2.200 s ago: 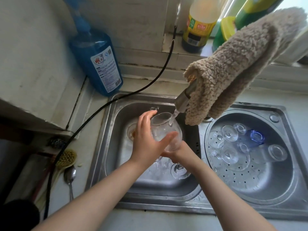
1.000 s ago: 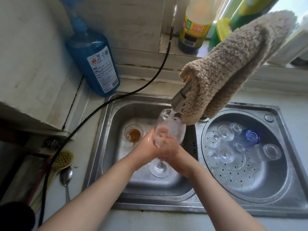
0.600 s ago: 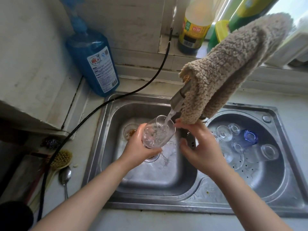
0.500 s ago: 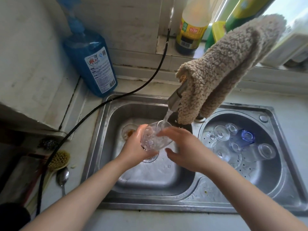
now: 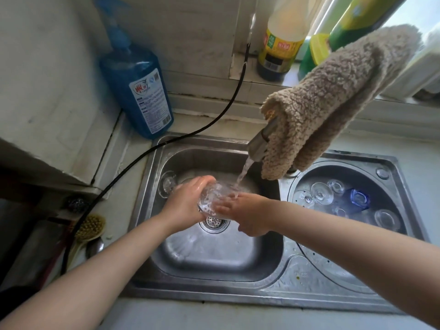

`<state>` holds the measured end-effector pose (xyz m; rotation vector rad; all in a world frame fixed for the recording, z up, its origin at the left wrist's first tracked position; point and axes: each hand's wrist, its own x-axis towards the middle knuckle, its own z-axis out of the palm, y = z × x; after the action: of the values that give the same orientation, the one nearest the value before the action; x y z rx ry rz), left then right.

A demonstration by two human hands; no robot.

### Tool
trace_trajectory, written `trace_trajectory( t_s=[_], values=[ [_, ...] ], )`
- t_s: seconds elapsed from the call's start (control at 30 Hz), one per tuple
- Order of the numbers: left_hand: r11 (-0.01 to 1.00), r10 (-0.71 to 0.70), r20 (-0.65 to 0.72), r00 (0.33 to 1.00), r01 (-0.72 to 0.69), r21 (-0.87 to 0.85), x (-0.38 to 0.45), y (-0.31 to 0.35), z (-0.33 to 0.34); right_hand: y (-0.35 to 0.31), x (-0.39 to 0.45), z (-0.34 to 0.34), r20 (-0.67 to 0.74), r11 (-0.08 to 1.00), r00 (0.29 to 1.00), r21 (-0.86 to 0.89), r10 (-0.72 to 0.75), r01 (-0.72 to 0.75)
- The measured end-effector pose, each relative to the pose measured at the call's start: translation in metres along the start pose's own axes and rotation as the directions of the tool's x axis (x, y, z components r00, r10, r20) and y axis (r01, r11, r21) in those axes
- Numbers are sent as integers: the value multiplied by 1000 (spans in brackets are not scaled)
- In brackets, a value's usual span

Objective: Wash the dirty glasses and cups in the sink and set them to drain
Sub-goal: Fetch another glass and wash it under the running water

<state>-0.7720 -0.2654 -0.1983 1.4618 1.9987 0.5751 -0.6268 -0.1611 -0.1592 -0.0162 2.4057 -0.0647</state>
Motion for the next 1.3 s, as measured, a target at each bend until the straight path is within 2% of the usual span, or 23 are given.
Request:
trace_trajectory(
  t_s=[0.07,0.13,0.17,0.23,0.27,0.3,0.33,0.37,0.43,0.5,0.57,0.63,0.7,0.73,0.8,0.83,0.87,0.9,0.97,1.03,1.07,1.23,1.3],
  values=[
    [1000,-10,2,1000,10,2,3,2,1,3,0,-1,19,981,1000,196,10,-14],
    [996,-48,-8,999,48,-71,6,2,7,13,-4,-8,-30,807,999,589,-17,31],
    [990,-78,-19,997,75,-116,6,1,10,17,-8,-14,-76,585,997,807,-29,78],
    [972,-138,-56,989,125,-200,6,3,16,24,-16,-22,-164,-51,984,985,64,168],
    [965,-154,-79,985,133,-226,6,5,19,25,-18,-23,-139,-250,983,954,119,165],
    [962,-163,-96,982,136,-237,7,7,20,24,-19,-25,-111,-299,980,941,167,158],
    [959,-170,-107,980,139,-247,8,9,21,20,-21,-27,-118,-162,967,974,224,157],
    [951,-184,-105,977,150,-272,8,10,21,17,-20,-25,-173,147,950,979,259,138],
    [923,-199,-76,977,161,-349,9,10,21,18,-16,-13,-332,812,920,582,206,28],
    [910,-192,-41,980,162,-383,8,5,20,25,-15,2,-368,991,927,132,66,-18],
    [922,-182,-36,983,157,-354,6,1,18,34,-15,15,-396,990,918,-130,-9,-46],
    [936,-188,-40,981,166,-311,4,1,16,36,-16,18,-484,985,875,-161,-19,-68],
    [939,-194,-45,980,173,-296,3,1,17,26,-14,16,-479,995,877,100,48,1],
    [940,-189,-49,981,166,-297,2,1,18,16,-14,13,-433,909,887,415,159,39],
    [948,-162,-54,985,140,-287,0,3,21,1,-15,-2,-213,310,939,943,270,125],
    [950,-152,-48,987,132,-284,-2,4,22,-2,-14,-7,-170,-33,941,982,293,188],
    [949,-142,-43,989,124,-288,-3,4,23,-4,-13,-9,-137,-244,935,944,327,223],
    [947,-139,-31,990,124,-298,-5,5,24,-6,-13,-13,-123,-282,920,929,372,238],
    [933,-135,-14,991,122,-339,-7,6,25,-7,-13,-11,-179,52,844,983,505,178],
    [898,-161,6,987,148,-414,-9,9,26,-6,-10,1,-325,493,716,869,617,-31],
    [872,-177,15,984,164,-461,-10,12,25,-6,-10,7,-422,607,637,790,645,-91],
    [779,-227,110,968,248,-576,-17,20,22,-8,-8,22,-483,454,409,874,774,174],
    [759,-232,145,962,272,-591,-18,21,21,-7,0,32,-395,352,453,918,799,180]
  ],
)
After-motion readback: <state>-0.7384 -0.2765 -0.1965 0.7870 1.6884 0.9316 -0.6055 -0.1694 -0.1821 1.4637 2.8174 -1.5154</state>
